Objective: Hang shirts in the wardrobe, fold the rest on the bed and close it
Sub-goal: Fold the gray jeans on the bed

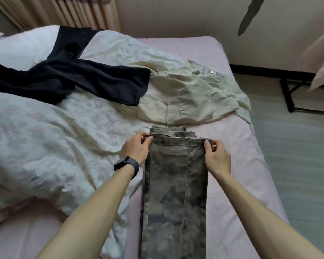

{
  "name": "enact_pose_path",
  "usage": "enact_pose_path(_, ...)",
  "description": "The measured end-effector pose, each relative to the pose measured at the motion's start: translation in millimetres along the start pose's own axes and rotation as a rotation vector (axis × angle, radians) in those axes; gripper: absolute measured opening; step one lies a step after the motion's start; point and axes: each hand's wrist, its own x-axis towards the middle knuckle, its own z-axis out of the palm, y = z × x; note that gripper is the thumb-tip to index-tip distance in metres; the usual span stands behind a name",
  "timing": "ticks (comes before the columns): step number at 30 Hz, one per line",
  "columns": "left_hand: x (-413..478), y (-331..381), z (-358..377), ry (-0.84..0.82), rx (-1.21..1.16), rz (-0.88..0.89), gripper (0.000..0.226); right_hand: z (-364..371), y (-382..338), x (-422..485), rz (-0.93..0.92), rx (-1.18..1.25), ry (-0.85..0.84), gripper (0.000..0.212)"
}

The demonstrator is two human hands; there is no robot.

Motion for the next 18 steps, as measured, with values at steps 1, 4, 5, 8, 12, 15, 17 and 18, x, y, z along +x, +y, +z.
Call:
enact_pose_path(1,17,-3,11,0.012,0.040,0.005,0.022,12,1,18,-0.006,-0.023,-0.005,0.031)
enact_pose_path(4,58,-17,39,0.065,0.106,0.016,0.025,48,9,57,-0.004,-0.074,-0.013,0.033)
enact_pose_path(5,66,-20,44,0.074,0.111,0.009,0.024,56,10,63,-0.002,-0.080,-0.014,0.033)
enact_pose_path(8,91,-29,61,0.077,0.094,-0.011,0.019,76,17,84,-0.005,-0.093,0.005,0.033)
enact_pose_path(12,112,-26,69,0.137,0.040,0.058,0.021,83,16,106,-0.028,-0.101,0.075,0.035)
enact_pose_path(15,129,-27,81,0.053,0.129,0.017,0.023,89,23,120,-0.005,-0.165,0.035,0.036)
enact_pose_path(17,132,-27,83,-0.098,0.116,-0.091,0.036,91,25,122,0.028,-0.213,-0.042,0.041)
enact_pose_path(18,130,-25,83,-0.131,0.091,-0.138,0.042,92,25,121,0.034,-0.199,-0.059,0.044)
